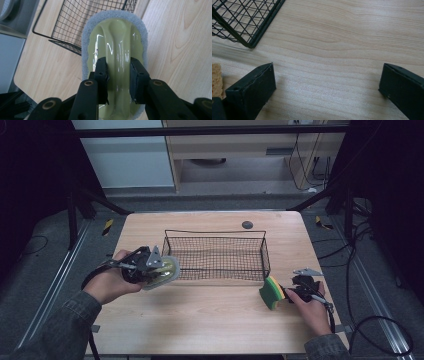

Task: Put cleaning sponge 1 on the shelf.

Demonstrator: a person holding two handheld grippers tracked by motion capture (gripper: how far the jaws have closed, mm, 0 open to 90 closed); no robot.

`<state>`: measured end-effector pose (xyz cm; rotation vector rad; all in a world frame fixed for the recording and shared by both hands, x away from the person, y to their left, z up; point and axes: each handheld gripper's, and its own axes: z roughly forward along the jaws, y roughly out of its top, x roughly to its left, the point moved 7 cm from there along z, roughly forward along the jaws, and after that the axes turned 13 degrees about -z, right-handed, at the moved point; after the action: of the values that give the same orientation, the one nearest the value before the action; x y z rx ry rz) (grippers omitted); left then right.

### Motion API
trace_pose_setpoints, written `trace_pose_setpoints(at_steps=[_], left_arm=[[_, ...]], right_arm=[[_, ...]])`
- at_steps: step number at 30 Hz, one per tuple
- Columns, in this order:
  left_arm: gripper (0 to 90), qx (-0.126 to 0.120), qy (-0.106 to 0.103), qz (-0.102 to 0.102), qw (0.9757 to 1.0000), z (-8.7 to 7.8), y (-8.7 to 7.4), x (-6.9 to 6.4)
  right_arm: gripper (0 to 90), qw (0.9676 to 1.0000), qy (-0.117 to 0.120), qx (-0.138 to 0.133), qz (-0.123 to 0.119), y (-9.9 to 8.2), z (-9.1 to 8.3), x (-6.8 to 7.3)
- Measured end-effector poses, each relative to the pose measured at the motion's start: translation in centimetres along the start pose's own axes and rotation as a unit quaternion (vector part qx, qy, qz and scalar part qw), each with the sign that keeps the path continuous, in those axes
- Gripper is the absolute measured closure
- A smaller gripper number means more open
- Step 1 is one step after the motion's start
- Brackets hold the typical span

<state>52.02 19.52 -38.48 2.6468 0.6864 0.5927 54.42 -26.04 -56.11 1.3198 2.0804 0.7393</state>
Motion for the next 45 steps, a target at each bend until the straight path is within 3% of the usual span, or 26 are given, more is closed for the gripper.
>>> trace_pose_setpoints(at_steps=[16, 27, 45], left_arm=[[70.9, -0.009, 0.020, 0.014, 0.9997, -0.9, 2.7, 1.4], [70.9, -0.016, 0.045, 0.052, 0.9975, 0.0, 5.9, 3.1], [70.9, -0.034, 0.043, 0.081, 0.9952, 1.7, 8.8, 3.1]], right_arm=[[0.8, 1.0000, 0.000, 0.001, -0.001, 0.0, 0.0, 0.0], [0.8, 1.0000, -0.001, 0.000, -0.004, 0.0, 0.0, -0.1], [0.8, 1.0000, 0.000, 0.000, -0.002, 0.0, 0.0, 0.0]])
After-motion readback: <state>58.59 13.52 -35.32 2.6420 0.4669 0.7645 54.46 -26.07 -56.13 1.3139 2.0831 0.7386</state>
